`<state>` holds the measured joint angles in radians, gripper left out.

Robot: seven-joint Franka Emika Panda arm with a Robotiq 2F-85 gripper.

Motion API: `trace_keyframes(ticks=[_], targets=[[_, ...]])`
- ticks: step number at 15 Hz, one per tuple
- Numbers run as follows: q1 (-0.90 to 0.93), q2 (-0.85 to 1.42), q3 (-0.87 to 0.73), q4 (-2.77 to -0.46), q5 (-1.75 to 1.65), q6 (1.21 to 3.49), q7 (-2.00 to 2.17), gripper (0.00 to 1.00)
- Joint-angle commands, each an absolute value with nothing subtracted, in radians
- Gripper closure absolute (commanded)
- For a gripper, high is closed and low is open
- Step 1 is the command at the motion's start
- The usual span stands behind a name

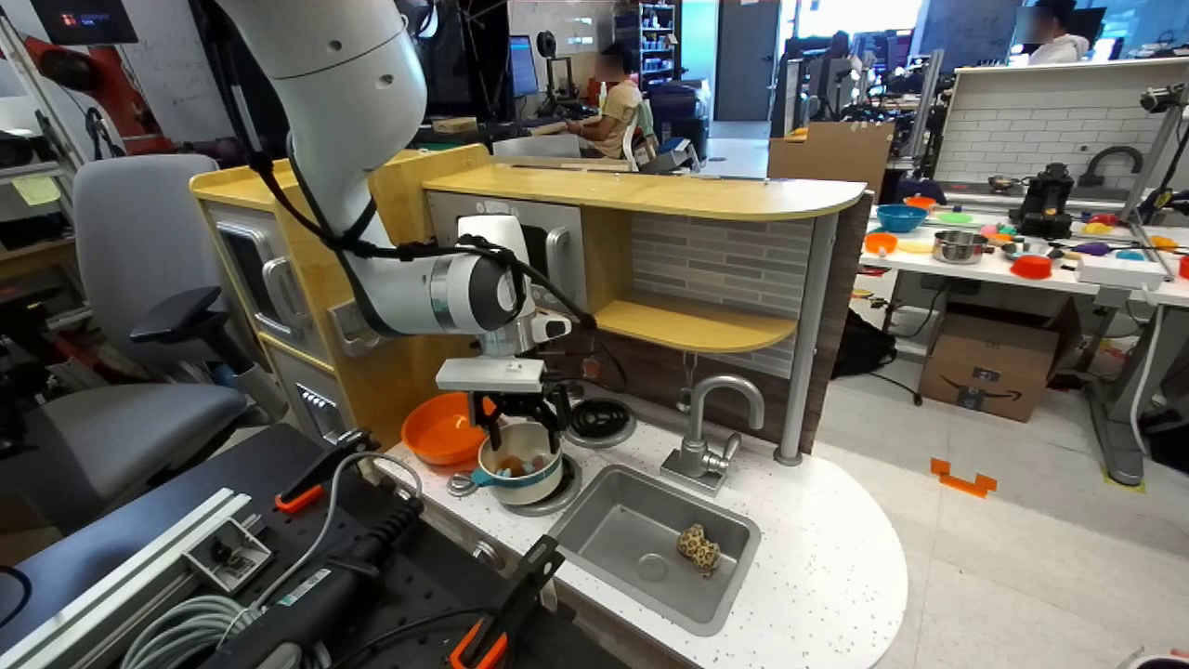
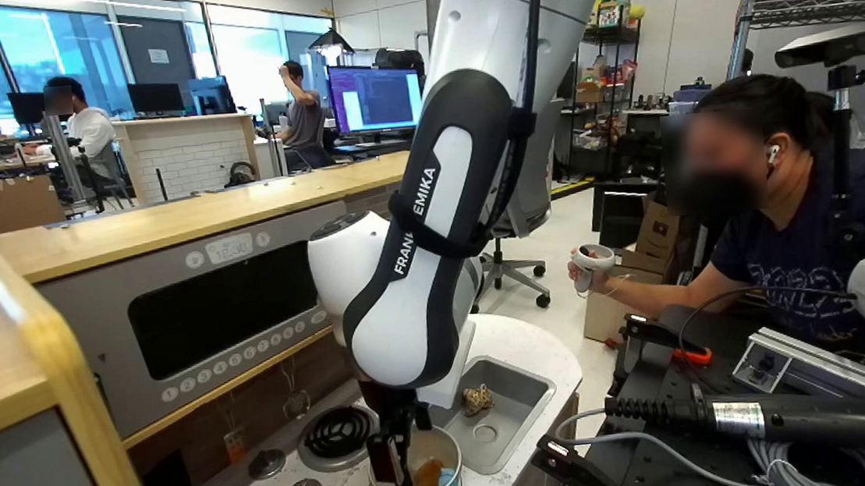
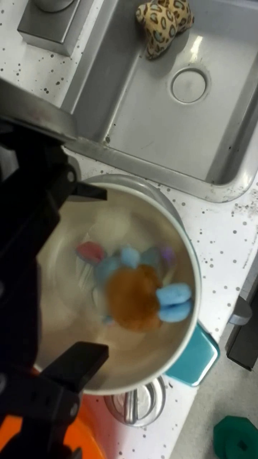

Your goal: Take the blue and brown plush toy out of the white pot and place it in the sink, pick up the tiger toy from the sink and put it in the white pot, pick up the blue and brown toy and place it inside the orange bowl

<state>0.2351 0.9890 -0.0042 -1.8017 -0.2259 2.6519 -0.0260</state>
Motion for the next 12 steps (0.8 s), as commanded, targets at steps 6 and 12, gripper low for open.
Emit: trace_keyframes(ticks=[6, 12], targets=[[0.258, 1.022, -0.022, -1.774, -0.243, 2.668, -0.005, 0.0], [0.32, 1.032, -0.046, -1.794, -0.284, 2.685, 0.012, 0.0]])
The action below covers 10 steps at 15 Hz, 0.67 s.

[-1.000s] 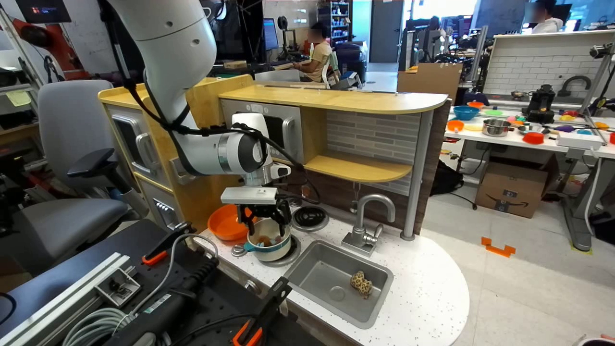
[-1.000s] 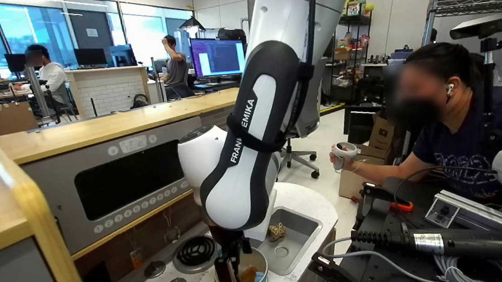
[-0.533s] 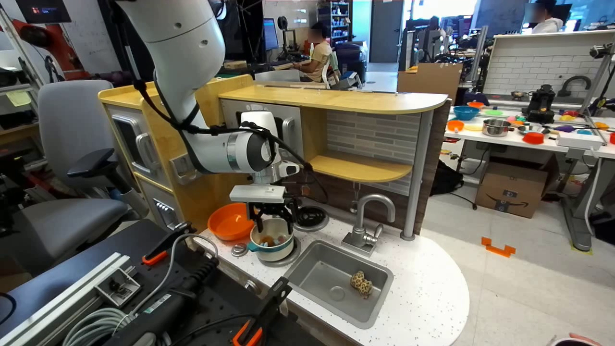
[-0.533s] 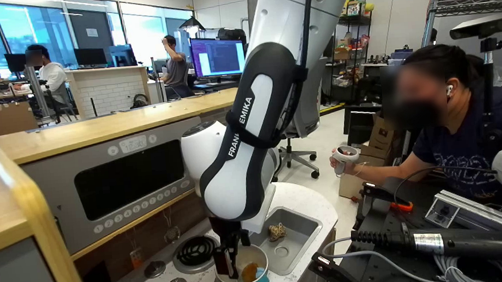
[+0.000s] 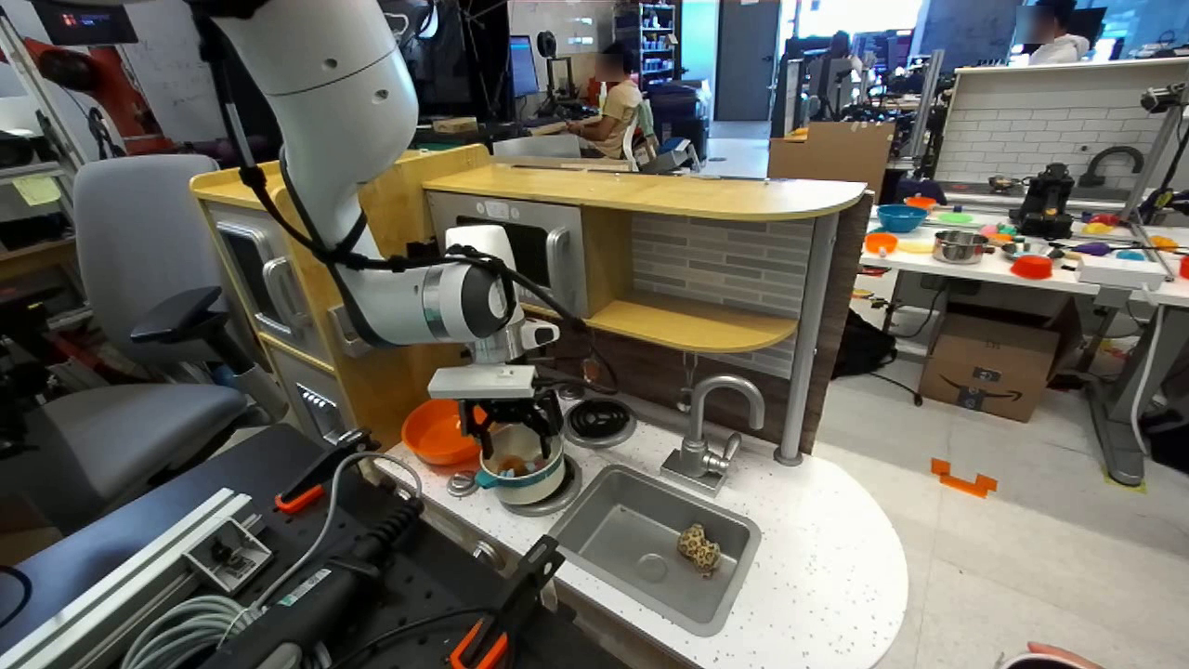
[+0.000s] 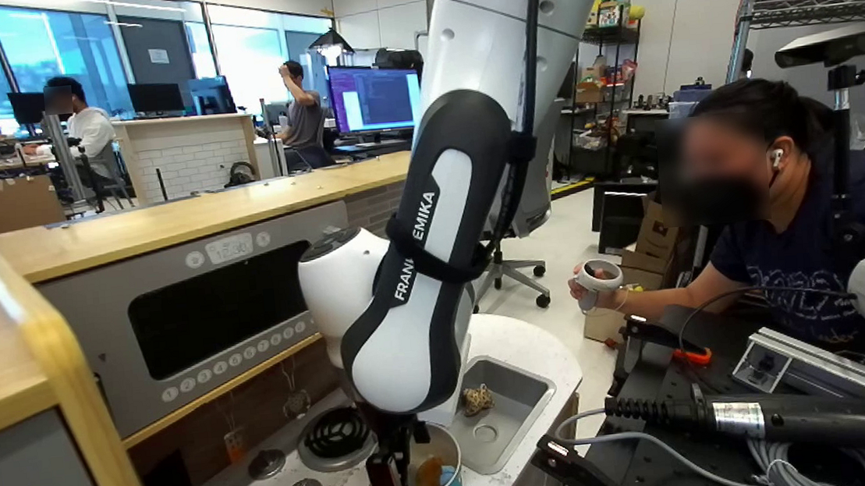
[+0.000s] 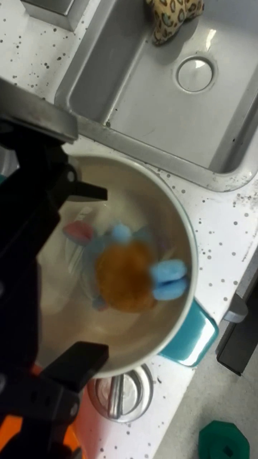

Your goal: Take the blue and brown plush toy out of the white pot and place it in the sink, pick up the tiger toy from the sink and put it in the white pot, pick up the blue and brown toy and place it inside the orange bowl

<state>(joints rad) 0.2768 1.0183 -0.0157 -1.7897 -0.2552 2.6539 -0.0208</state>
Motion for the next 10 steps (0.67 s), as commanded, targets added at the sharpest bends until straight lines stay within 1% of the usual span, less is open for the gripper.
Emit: trace_keyframes(ticks=[1, 2, 3, 4, 7, 10], targets=[[0.327, 1.038, -0.048, -1.789, -0.286, 2.678, 0.016, 0.0], [0.334, 1.041, -0.053, -1.786, -0.29, 2.673, 0.021, 0.0], [0.335, 1.045, -0.053, -1.781, -0.289, 2.668, 0.023, 0.25], [0.334, 1.047, -0.054, -1.777, -0.285, 2.662, 0.025, 0.26], [0.324, 1.051, -0.05, -1.766, -0.275, 2.643, 0.024, 0.51], [0.313, 1.055, -0.046, -1.754, -0.267, 2.625, 0.02, 0.73]])
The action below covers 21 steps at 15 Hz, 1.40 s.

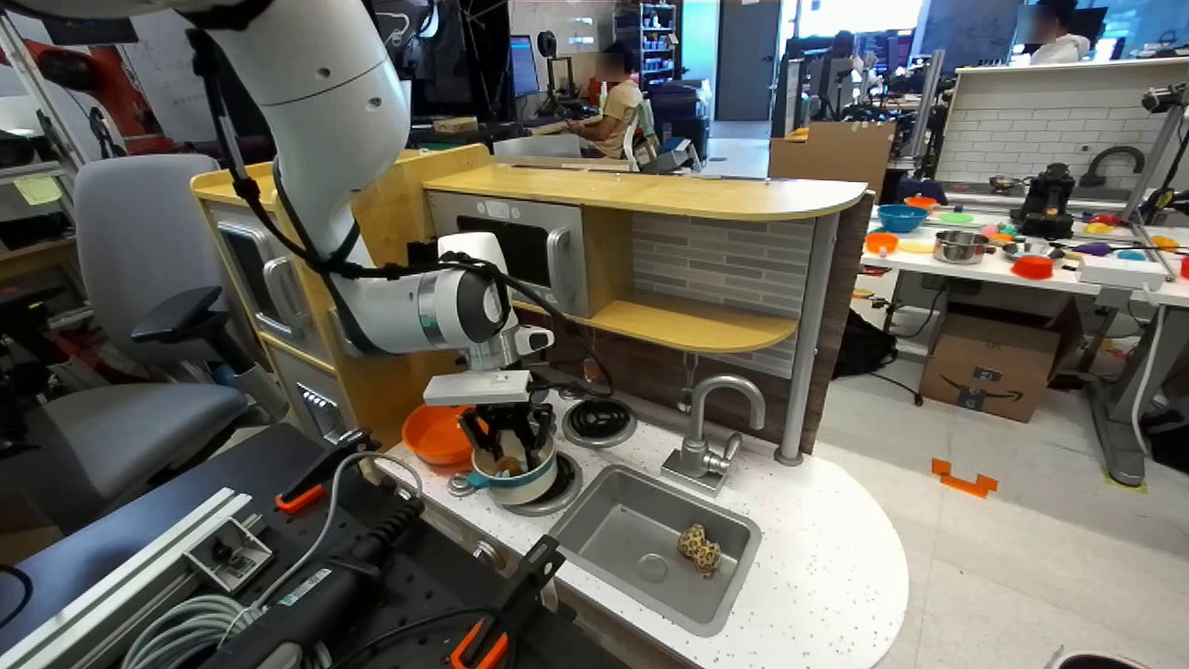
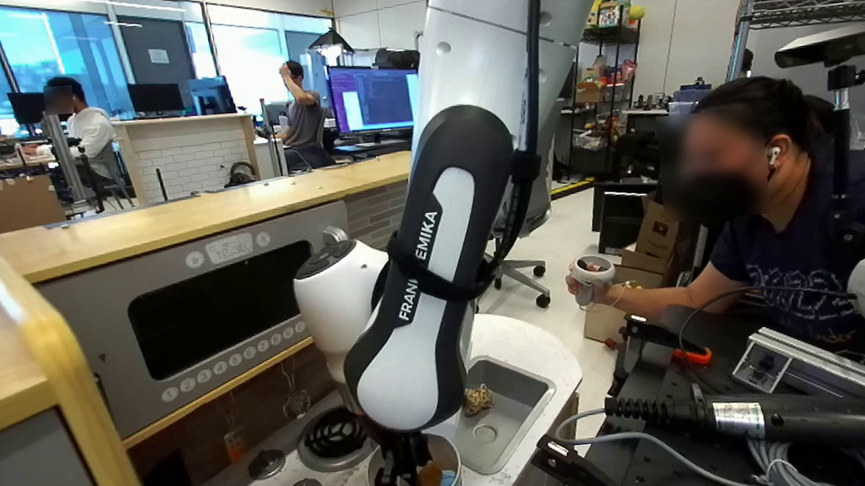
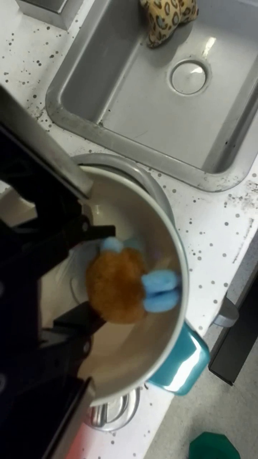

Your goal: Take the blue and brown plush toy out of the white pot and place it in the sink, pick up the tiger toy from the sink and put it in the white pot, pick up the blue and brown toy and place it inside the orange bowl

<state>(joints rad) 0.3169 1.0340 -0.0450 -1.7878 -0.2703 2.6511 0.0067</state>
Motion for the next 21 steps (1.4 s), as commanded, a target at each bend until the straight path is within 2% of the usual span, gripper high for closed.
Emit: trace_keyframes(ticks=[1, 3, 5, 11, 21], targets=[[0.307, 1.055, -0.045, -1.748, -0.263, 2.619, 0.019, 0.82], [0.297, 1.056, -0.043, -1.738, -0.256, 2.608, 0.019, 0.95], [0.291, 1.049, -0.042, -1.743, -0.256, 2.609, 0.02, 1.0], [0.274, 0.992, -0.039, -1.806, -0.262, 2.655, 0.015, 0.99], [0.152, 0.697, 0.003, -2.122, -0.255, 2.689, -0.082, 0.99]])
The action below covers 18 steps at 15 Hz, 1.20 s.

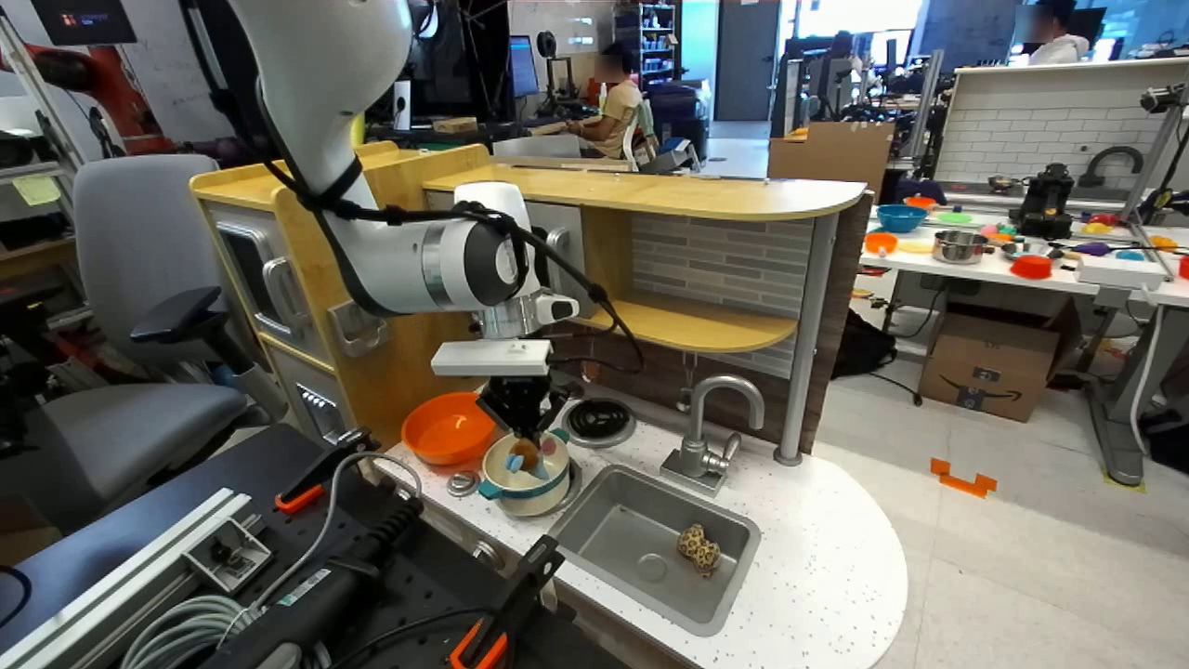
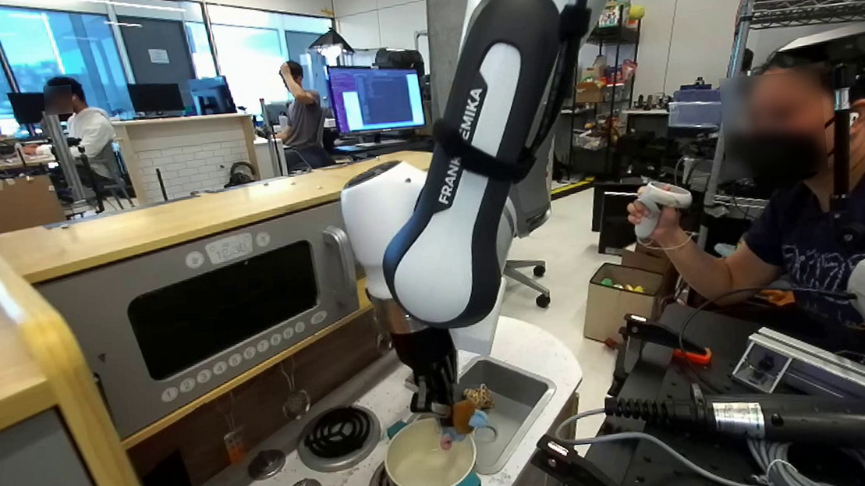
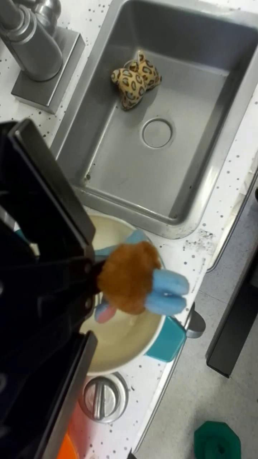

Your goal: Take the blue and brown plush toy out of the white pot and place it in the sink, pick up the tiger toy from the sink and put it in the white pot, pick up the blue and brown toy and place it inside the orange bowl

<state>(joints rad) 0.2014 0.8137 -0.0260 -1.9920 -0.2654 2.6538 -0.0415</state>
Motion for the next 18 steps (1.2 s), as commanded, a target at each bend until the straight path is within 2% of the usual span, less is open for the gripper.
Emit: trace_keyframes(ticks=[1, 10, 18], targets=[[0.138, 0.665, 0.009, -2.156, -0.254, 2.696, -0.092, 0.99], [-0.023, 0.49, 0.029, -2.319, -0.175, 2.679, -0.196, 0.99], [-0.08, 0.659, -0.028, -2.159, -0.171, 2.662, -0.183, 0.99]])
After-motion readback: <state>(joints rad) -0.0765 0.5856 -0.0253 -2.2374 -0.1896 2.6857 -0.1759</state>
